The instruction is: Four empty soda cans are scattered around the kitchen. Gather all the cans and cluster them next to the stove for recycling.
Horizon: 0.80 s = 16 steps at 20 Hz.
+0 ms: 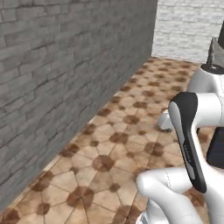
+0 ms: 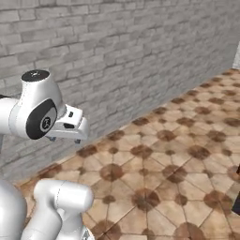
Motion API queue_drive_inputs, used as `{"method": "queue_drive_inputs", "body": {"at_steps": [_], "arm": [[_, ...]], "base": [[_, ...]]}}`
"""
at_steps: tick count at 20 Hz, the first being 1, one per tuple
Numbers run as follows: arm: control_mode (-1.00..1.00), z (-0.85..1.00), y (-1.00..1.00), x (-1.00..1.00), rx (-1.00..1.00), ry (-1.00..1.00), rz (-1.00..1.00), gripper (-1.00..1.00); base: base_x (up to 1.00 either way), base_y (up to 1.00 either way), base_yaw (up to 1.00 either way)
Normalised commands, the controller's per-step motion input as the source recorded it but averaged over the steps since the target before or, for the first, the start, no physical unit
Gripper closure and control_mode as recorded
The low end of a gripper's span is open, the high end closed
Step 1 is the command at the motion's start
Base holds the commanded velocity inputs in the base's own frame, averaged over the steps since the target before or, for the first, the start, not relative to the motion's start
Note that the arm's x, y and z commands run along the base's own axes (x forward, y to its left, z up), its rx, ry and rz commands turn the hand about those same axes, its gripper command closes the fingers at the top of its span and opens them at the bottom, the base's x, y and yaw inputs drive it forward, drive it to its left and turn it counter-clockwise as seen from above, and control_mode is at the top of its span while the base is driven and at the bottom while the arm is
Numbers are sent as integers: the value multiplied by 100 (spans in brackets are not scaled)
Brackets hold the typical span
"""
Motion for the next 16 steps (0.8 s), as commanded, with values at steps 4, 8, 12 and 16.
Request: {"method": "queue_drive_inputs", "body": {"at_steps": [4, 8, 12, 16], "arm": [[100, 0, 0, 0, 0, 0, 0, -100], [100, 0, 0, 0, 0, 0, 0, -100], [100, 0, 0, 0, 0, 0, 0, -100], [100, 0, 0, 0, 0, 0, 0, -100]], "base": [[50, 61, -84], [42, 59, -86], [68, 81, -75], [97, 100, -52]]}}
